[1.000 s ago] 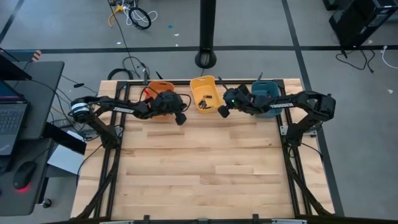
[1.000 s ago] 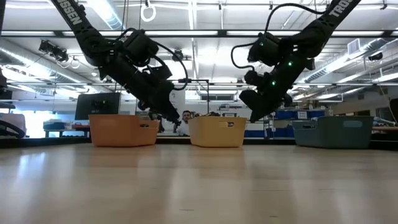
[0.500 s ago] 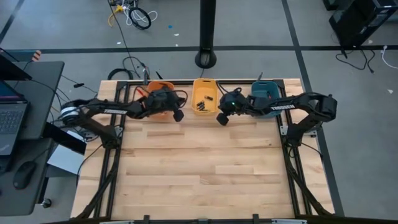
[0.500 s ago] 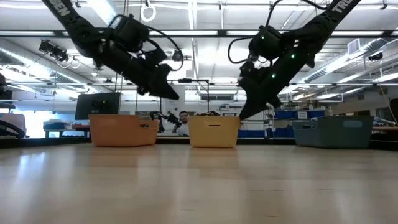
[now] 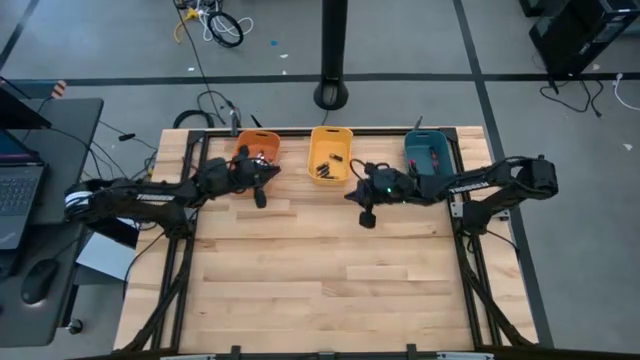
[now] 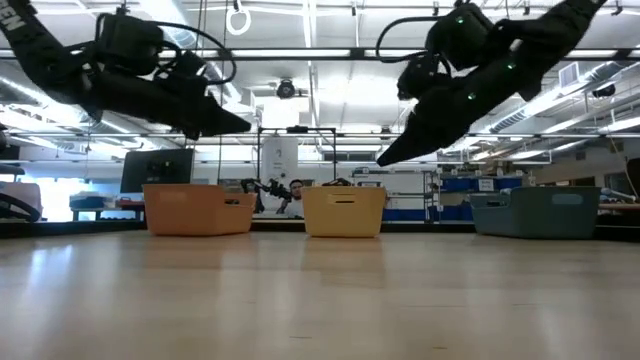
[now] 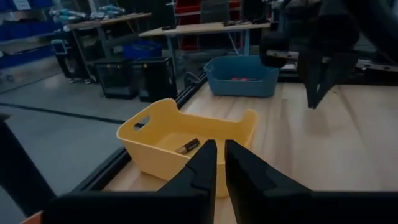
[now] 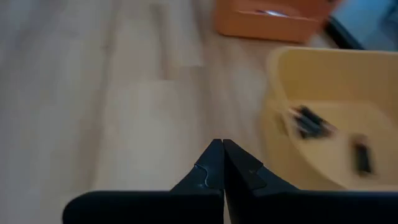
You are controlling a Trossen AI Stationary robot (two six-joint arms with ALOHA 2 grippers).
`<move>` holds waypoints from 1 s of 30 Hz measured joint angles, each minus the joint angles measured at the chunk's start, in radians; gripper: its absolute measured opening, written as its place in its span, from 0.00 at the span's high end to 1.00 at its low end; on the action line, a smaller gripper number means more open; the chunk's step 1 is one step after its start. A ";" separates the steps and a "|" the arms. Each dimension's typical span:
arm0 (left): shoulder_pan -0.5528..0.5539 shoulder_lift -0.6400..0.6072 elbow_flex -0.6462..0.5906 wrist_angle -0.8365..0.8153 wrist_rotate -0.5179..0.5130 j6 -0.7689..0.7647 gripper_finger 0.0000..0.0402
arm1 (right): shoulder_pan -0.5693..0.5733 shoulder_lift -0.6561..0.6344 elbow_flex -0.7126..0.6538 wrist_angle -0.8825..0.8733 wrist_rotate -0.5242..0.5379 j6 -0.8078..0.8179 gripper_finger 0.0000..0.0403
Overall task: Sort batteries
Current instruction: Return to Home Position
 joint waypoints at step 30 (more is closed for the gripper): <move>-0.026 -0.502 -0.207 -0.164 0.022 0.051 0.90 | 0.116 -0.727 -0.477 0.096 -0.024 -0.028 0.99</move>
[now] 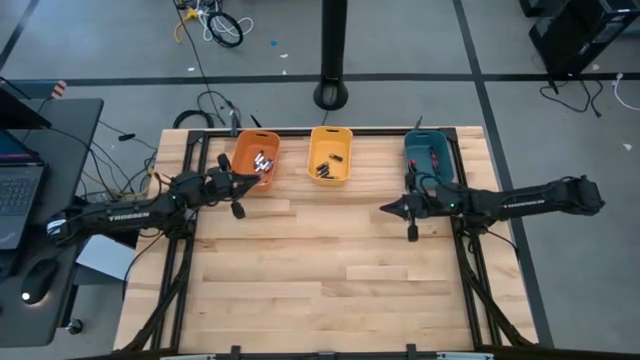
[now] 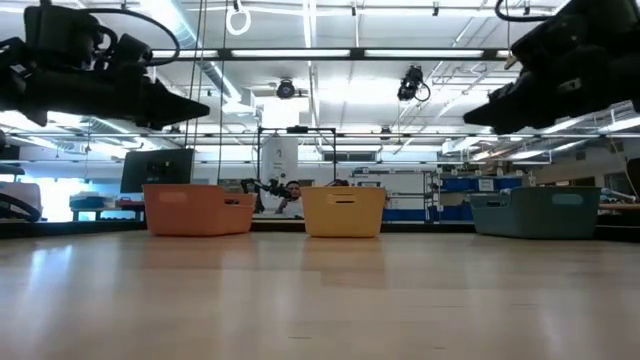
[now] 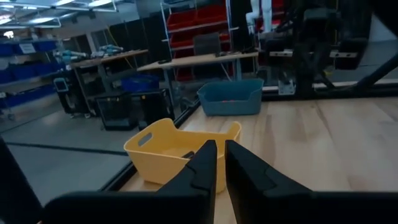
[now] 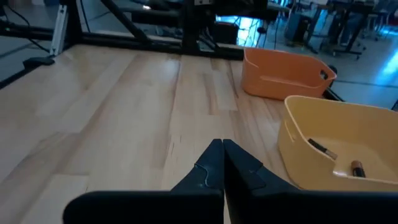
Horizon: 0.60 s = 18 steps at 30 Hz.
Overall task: Sort batteries
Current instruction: Return to Home Position
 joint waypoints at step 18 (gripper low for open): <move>-0.022 -0.307 -0.029 -0.220 0.072 0.029 0.90 | 0.002 -0.463 -0.070 -0.336 -0.010 0.080 0.99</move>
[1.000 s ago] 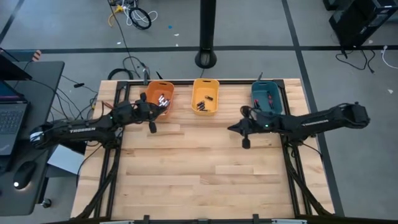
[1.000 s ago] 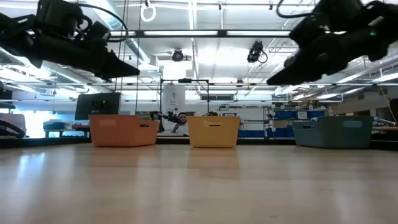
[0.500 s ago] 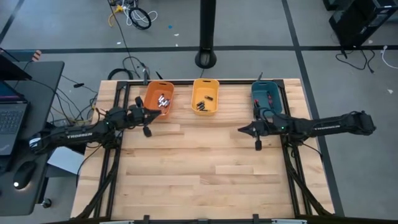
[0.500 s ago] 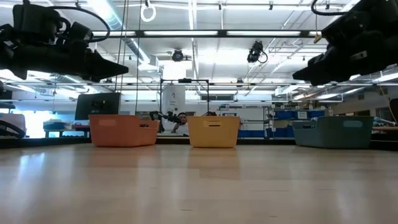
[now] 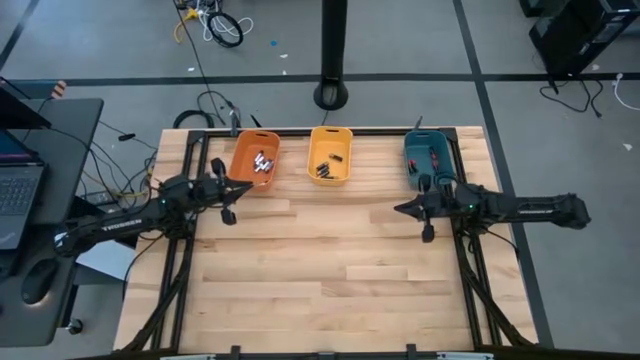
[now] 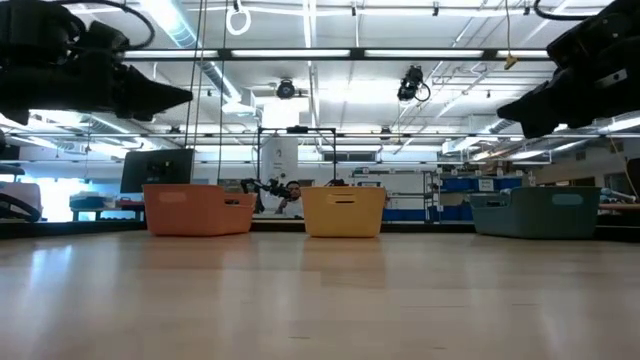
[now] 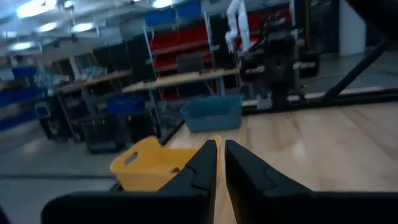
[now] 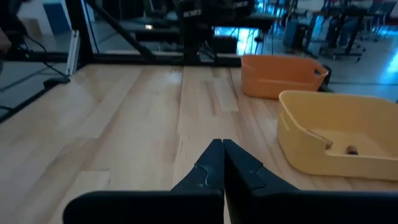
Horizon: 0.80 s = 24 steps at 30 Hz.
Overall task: Sort batteries
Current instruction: Return to Home Position
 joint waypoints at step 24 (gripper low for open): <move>-0.252 -0.285 -0.012 -0.261 -0.149 -0.006 0.94 | 0.163 -0.206 -0.049 0.010 0.172 -0.053 0.99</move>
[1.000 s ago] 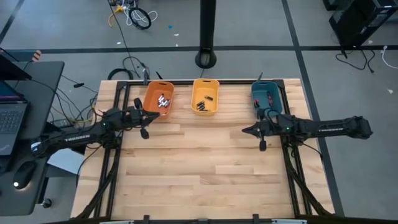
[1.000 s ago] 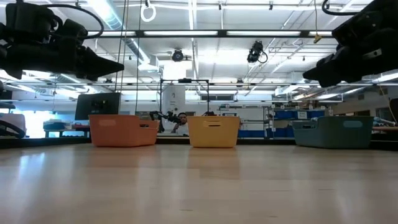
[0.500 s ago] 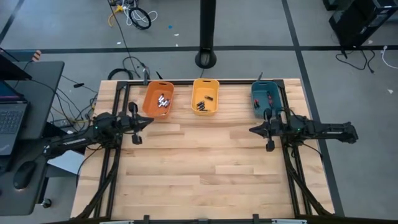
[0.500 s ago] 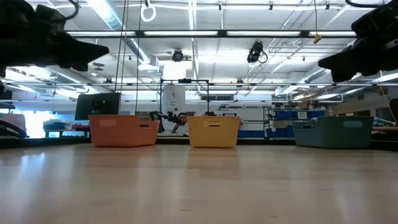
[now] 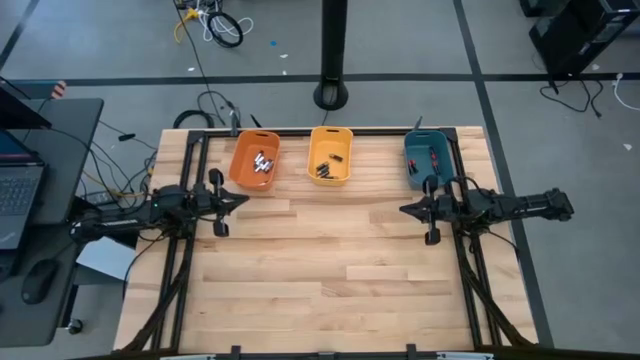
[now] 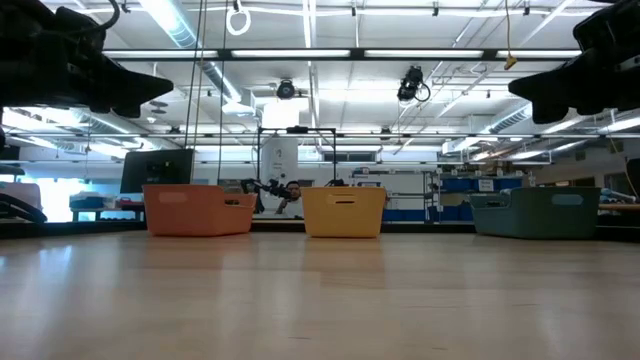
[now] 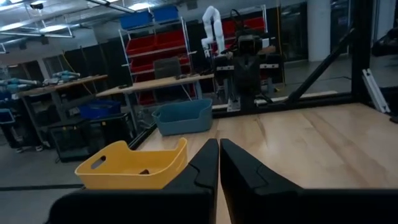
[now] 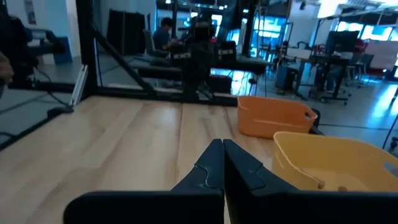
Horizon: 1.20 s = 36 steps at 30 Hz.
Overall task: Sort batteries
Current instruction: Return to Home Position
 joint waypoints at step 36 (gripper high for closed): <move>0.002 0.001 0.000 -0.052 -0.161 -0.021 0.94 | -0.328 0.054 -0.022 0.054 -0.029 0.047 0.95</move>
